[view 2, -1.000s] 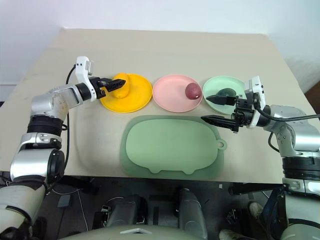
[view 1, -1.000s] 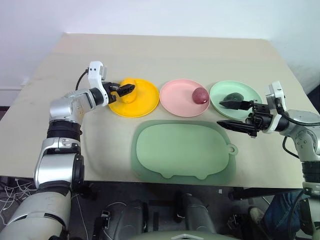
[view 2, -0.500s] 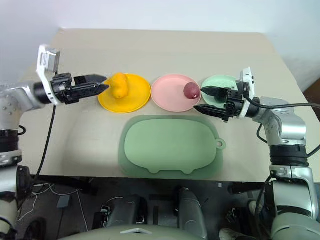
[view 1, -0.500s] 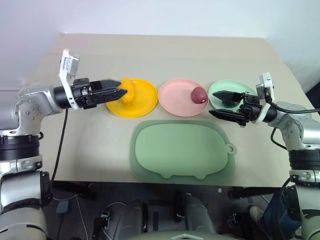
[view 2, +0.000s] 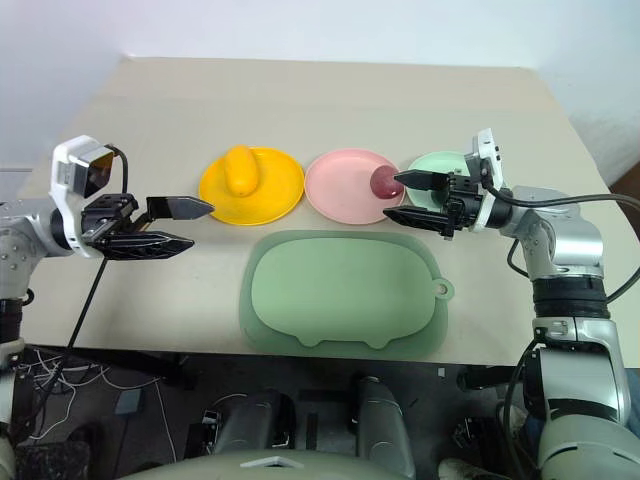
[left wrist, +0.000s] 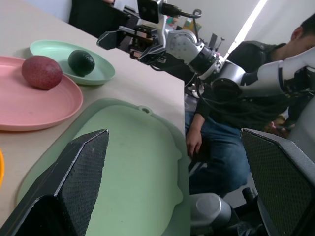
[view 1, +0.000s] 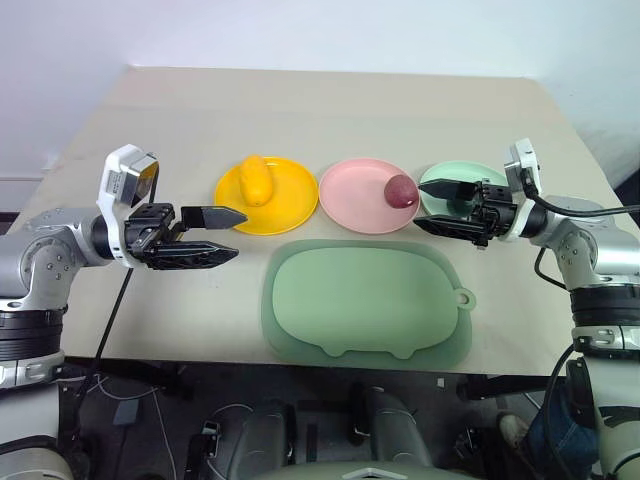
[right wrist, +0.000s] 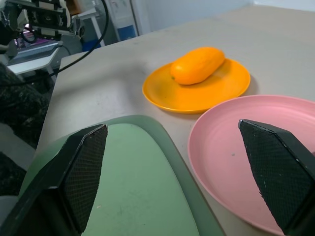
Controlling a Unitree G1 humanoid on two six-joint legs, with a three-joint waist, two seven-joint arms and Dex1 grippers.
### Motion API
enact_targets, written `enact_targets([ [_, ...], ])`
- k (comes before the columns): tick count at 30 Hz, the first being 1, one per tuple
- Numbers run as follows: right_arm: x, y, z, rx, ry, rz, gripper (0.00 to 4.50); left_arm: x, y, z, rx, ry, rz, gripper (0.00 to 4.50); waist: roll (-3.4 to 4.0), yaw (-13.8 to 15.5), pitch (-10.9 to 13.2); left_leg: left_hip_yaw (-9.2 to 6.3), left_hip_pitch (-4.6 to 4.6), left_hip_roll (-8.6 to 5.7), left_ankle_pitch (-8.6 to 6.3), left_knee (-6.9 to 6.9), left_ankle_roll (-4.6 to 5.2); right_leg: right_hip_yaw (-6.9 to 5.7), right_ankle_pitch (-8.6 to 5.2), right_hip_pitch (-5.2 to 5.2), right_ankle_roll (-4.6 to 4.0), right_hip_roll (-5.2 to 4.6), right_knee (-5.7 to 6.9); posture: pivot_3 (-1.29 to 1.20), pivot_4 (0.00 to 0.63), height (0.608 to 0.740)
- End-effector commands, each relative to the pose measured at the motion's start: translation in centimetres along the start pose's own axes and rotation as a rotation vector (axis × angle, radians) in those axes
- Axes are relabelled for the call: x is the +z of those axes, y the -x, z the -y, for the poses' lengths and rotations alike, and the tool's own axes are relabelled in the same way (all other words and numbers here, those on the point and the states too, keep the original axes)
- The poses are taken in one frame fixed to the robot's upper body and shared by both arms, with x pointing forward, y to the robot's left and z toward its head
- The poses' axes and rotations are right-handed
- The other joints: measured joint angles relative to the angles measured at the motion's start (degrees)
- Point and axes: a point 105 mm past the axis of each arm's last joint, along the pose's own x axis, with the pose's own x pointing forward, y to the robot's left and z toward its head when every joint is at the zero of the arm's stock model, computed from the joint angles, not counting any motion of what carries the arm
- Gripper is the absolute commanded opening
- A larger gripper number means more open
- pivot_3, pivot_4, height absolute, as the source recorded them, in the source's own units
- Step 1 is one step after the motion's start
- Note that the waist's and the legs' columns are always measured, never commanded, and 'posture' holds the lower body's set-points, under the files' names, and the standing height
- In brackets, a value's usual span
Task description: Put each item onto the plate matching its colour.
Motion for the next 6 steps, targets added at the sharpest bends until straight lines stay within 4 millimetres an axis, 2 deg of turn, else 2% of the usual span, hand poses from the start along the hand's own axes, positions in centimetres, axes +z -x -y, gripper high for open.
enact_targets([
  [1,1.23,0.61,0.15,-0.003,0.047,0.011,4.50,1.10,0.21,0.58,-0.007,-0.038,0.011,4.48,0.00,-0.07,0.00,0.00,-0.01,0.00,0.00,0.00,0.00,0.00,0.00,-0.01,0.00,0.00,0.00,0.00,0.150,0.740],
  [6,1.06,0.52,0.31,-0.005,0.048,0.008,4.50,1.00,0.28,0.95,-0.018,-0.016,0.012,4.48,0.00,-0.12,0.00,0.01,0.00,0.01,0.00,-0.01,0.00,0.00,0.00,-0.02,0.00,0.01,0.00,0.00,0.150,0.740],
])
